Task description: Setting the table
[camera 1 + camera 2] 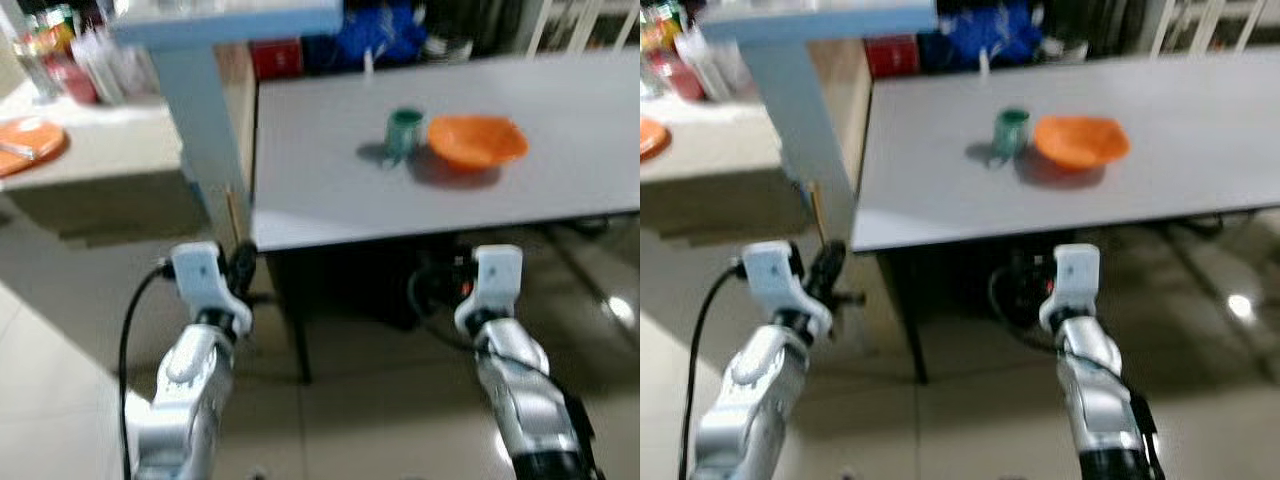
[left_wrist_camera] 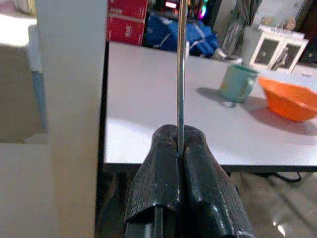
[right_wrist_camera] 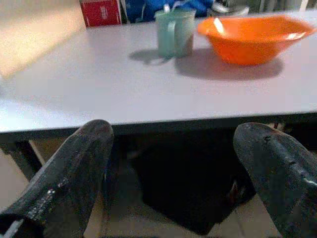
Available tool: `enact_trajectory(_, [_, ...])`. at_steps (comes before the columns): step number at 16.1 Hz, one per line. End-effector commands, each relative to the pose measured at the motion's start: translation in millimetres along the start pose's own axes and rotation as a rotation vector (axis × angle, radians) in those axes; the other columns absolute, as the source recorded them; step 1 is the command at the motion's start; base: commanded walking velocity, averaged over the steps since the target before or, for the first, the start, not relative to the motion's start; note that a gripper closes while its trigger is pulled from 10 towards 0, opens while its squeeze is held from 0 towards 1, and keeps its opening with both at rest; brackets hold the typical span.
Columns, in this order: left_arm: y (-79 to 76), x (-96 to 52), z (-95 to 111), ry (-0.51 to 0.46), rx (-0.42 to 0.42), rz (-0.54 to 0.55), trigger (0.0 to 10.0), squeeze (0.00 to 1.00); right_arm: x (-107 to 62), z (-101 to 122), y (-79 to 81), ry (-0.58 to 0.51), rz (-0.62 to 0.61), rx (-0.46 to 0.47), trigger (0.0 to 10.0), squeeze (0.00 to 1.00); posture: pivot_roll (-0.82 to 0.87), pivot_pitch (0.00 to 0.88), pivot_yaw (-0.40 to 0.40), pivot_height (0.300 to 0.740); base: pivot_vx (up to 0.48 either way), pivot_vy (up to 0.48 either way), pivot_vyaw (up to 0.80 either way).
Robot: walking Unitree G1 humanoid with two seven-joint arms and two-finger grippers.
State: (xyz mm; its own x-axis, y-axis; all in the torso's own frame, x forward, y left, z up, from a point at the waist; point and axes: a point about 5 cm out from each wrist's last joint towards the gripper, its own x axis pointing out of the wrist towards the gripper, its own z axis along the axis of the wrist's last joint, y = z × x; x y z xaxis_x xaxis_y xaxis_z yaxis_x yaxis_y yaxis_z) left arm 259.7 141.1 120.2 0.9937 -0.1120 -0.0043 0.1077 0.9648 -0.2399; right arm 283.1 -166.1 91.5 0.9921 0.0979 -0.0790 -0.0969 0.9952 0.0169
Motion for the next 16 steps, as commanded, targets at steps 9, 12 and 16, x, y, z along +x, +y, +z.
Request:
enact_trajectory(9, [7.6, 7.9, 5.5, -0.01, 0.059, 0.052, 0.0, 0.0, -0.5, 0.9, 10.0, -0.008, 0.039, -0.008, 10.0, 0.0, -0.17, 0.0, 0.094, 0.74, 0.257, -0.36, 0.0])
enact_trajectory(12, [8.0, 8.4, 5.2, -0.005, 0.064, 0.046, 0.0, 0.0, -0.2, -0.9, 10.0, 0.011, 0.034, -0.022, 10.0, 0.0, -0.17, 0.0, 0.097, 0.74, 0.394, -0.27, -0.43])
enact_trajectory(16, [6.3, 7.7, 3.2, 0.004, 0.071, 0.046, 0.0, 0.0, -0.4, 0.8, 10.7, -0.006, 0.04, -0.013, 10.0, 0.0, -0.17, 0.0, 0.098, 0.74, 0.396, -0.267, -0.19])
